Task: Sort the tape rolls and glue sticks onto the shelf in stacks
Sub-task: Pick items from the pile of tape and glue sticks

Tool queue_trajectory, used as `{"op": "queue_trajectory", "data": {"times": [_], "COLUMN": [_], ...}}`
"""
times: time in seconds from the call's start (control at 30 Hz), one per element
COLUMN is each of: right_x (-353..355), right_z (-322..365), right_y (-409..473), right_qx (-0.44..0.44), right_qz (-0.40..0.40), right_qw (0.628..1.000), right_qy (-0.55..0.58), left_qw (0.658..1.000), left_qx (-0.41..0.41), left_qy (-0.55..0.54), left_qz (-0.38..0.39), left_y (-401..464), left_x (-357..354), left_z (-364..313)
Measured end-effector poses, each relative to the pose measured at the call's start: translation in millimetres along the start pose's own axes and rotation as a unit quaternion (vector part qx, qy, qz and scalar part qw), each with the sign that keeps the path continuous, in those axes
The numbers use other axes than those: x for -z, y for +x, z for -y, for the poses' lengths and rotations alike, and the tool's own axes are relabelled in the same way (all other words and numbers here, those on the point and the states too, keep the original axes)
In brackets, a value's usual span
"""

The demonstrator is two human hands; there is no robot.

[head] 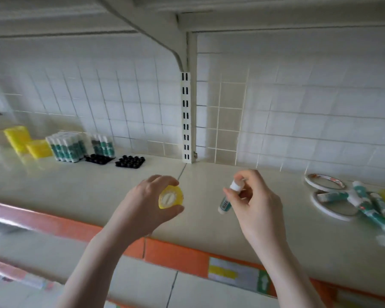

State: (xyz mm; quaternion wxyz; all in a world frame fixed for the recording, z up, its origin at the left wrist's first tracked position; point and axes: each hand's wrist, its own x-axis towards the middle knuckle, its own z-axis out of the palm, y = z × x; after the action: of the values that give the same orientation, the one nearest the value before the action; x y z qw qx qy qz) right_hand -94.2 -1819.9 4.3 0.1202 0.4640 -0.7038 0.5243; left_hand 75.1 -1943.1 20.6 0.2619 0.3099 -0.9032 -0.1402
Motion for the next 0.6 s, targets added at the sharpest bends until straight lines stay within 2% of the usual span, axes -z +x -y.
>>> {"op": "queue_trajectory", "data": {"times": [0.3, 0.6], "right_x": [-145.2, -247.5], "right_z": [112.6, 166.3], "right_y": [2.8, 51.7], "right_qx": [0.009, 0.008], "right_qz": [-0.01, 0.049], "right_qw": [1.0, 0.998], "right_qy": [0.023, 0.03], "left_qw": [0.999, 0.998], "left_qx": [0.01, 0.036], "left_qy": [0.029, 0.03], "left_qz": [-0.014, -0.038], "left_y": [-25.6, -12.3], "left_x": [108.4, 143.3], "left_z": [153.5, 257.0]}}
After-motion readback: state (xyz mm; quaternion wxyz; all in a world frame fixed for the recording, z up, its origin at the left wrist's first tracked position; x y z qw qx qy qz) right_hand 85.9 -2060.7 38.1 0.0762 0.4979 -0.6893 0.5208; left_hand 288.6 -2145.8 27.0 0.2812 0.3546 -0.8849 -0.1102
